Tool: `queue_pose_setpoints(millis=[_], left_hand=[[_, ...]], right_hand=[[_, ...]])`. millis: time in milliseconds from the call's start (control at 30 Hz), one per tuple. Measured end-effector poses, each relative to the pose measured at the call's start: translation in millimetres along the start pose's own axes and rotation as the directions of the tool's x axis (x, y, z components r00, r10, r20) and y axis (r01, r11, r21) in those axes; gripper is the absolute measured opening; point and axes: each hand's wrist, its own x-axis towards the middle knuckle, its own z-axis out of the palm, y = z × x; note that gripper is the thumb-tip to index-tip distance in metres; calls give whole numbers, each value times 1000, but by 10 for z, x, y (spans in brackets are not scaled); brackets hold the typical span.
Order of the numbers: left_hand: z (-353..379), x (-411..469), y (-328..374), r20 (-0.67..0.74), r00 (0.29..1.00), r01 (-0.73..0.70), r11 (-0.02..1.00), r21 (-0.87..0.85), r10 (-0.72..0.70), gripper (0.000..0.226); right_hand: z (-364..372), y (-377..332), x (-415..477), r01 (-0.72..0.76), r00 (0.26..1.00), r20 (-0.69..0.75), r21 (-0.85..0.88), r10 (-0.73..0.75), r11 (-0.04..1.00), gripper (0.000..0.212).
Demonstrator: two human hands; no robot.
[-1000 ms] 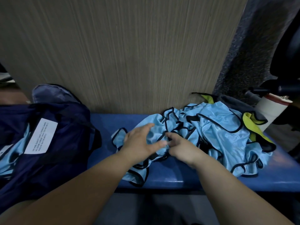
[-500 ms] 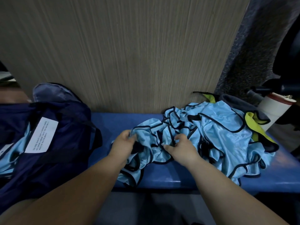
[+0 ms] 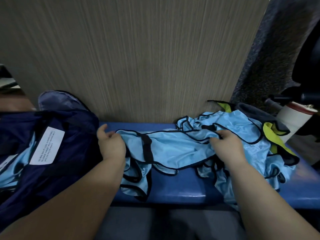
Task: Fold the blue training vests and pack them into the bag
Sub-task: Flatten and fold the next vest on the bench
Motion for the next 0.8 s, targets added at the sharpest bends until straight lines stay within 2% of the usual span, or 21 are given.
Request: queue_pose_setpoints(millis=[100, 167, 200, 267, 333, 367, 400, 433, 533, 600, 667, 733, 800], left_hand=[[60, -80, 19, 135, 990, -38, 999, -14, 40, 48], [100, -141, -29, 348, 935, -149, 966, 210, 69, 65], [105, -161, -67, 472, 880, -228, 914, 335, 46, 80], [102, -199, -181, 666, 739, -360, 778, 515, -99, 97], [85, -239, -316, 743, 639, -561, 541, 627, -199, 85], [77, -250, -371, 755, 628, -645, 416, 641, -189, 75], [72, -259, -396, 761, 629, -688, 341, 640, -160, 67], [72, -262, -400, 758, 637, -694, 321, 644, -141, 60], [83, -252, -360, 730, 671, -649, 375, 663, -130, 46], [75, -284, -344, 685, 726, -605, 415, 680, -64, 44], [55, -361, -323, 631, 775, -568, 472, 675, 31, 53], [47, -443, -318, 649, 745, -629, 490, 604, 157, 63], [68, -535, -250, 727, 647, -715, 515, 473, 230, 69]], right_hand=[[-115, 34, 29, -66, 995, 77, 61, 61, 996, 32], [-122, 41, 13, -82, 986, 152, 47, 74, 996, 40], [-113, 46, 7, -77, 983, 168, 36, 70, 996, 38], [-104, 58, 8, -61, 985, 164, 25, 56, 998, 32], [-106, 81, 26, -47, 989, 144, 58, 38, 997, 31], [-117, 83, 30, -50, 992, 122, 79, 41, 996, 31], [-138, 84, 39, -52, 994, 97, 103, 42, 993, 32], [-155, 85, 48, -58, 997, 65, 135, 50, 989, 34], [-187, 95, 72, -126, 992, 37, 371, 121, 920, 34], [-190, 85, 71, -173, 985, 113, 568, 132, 804, 33], [-182, 89, 68, -194, 970, 240, 664, 40, 722, 42], [-175, 115, 69, -155, 918, 374, 642, -130, 751, 56], [-133, 130, 45, -80, 801, 519, 585, -298, 807, 57]])
